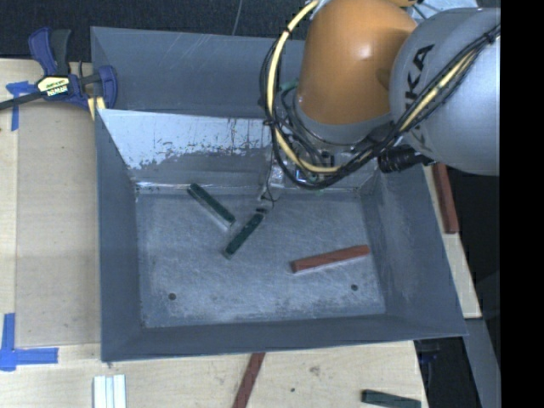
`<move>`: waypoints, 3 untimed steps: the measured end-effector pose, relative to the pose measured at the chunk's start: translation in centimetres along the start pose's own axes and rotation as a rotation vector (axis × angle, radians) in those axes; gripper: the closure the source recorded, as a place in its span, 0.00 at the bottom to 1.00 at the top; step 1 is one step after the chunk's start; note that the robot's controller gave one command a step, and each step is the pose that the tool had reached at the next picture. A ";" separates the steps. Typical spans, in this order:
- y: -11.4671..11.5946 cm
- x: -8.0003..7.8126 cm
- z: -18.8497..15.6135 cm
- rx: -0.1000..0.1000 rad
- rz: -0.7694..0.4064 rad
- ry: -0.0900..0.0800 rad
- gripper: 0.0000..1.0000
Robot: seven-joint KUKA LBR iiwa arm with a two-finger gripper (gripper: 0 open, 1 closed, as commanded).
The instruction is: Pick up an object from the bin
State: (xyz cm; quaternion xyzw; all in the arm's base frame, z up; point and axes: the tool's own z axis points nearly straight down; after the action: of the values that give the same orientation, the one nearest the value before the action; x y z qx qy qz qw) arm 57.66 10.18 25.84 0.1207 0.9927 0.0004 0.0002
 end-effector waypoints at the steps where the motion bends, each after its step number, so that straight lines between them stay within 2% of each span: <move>1: 1.9 4.5 11.4 -0.001 -0.537 -0.006 0.00; 2: 2.4 5.8 14.3 0.000 -0.581 0.005 0.00; 3: 0.1 1.2 15.8 -0.003 -0.647 -0.006 0.00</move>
Offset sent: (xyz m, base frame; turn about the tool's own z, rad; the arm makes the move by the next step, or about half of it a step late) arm 0.0000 0.0000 0.0000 0.0000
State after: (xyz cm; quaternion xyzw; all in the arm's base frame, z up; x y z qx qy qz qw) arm 56.50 10.63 10.01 -0.2012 0.9796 0.0014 0.0034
